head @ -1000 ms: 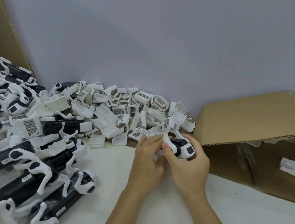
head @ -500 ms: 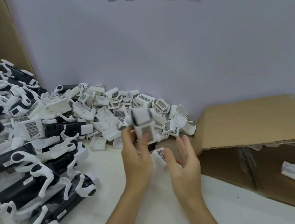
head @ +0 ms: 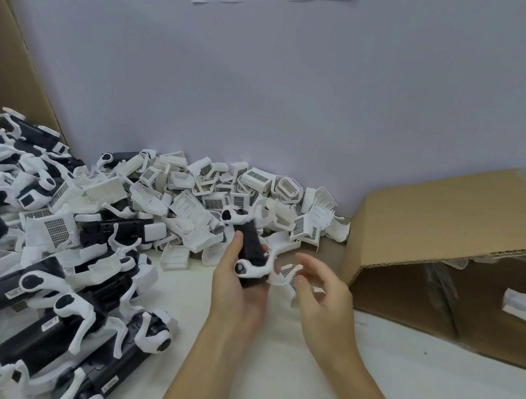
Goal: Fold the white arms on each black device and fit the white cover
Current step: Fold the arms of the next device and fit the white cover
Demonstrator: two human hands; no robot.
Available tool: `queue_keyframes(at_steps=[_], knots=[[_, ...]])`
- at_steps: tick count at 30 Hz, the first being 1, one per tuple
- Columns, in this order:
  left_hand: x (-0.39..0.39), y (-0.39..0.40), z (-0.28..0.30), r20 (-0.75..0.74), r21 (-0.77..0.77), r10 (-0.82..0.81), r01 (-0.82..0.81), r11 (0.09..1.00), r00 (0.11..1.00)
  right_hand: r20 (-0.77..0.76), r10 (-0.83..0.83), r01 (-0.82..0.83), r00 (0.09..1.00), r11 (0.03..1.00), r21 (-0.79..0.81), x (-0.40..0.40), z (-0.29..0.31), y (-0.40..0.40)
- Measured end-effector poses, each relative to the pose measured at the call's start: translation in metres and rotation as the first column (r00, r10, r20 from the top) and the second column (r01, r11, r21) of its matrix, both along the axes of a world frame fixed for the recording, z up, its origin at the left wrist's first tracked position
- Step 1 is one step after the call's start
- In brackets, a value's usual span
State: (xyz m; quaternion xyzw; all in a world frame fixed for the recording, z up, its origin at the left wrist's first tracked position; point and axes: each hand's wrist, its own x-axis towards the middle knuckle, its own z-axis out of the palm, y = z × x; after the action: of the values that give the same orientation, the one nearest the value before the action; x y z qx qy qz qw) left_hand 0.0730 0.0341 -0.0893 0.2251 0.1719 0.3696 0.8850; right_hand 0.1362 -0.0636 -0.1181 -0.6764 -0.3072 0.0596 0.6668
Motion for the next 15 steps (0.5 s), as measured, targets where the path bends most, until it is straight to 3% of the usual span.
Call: queue_keyframes(at_steps=[6,10,15], knots=[[0.003,0.001,-0.005,-0.104,0.065,-0.103,0.110,0.992,0.989,0.036,0.158,-0.158,0.987,0.987,0.012,-0.005,0.004,-0.002],[0.003,-0.001,-0.005,-0.135,0.088,-0.125,0.138,0.987,0.983,-0.062,0.183,-0.181,0.981,0.983,0.037,-0.005,0.005,-0.001],[0.006,-0.011,-0.005,-0.187,0.309,-0.070,0.126,0.943,0.980,-0.103,0.182,-0.178,0.978,0.983,0.050,-0.002,0.005,0.000]])
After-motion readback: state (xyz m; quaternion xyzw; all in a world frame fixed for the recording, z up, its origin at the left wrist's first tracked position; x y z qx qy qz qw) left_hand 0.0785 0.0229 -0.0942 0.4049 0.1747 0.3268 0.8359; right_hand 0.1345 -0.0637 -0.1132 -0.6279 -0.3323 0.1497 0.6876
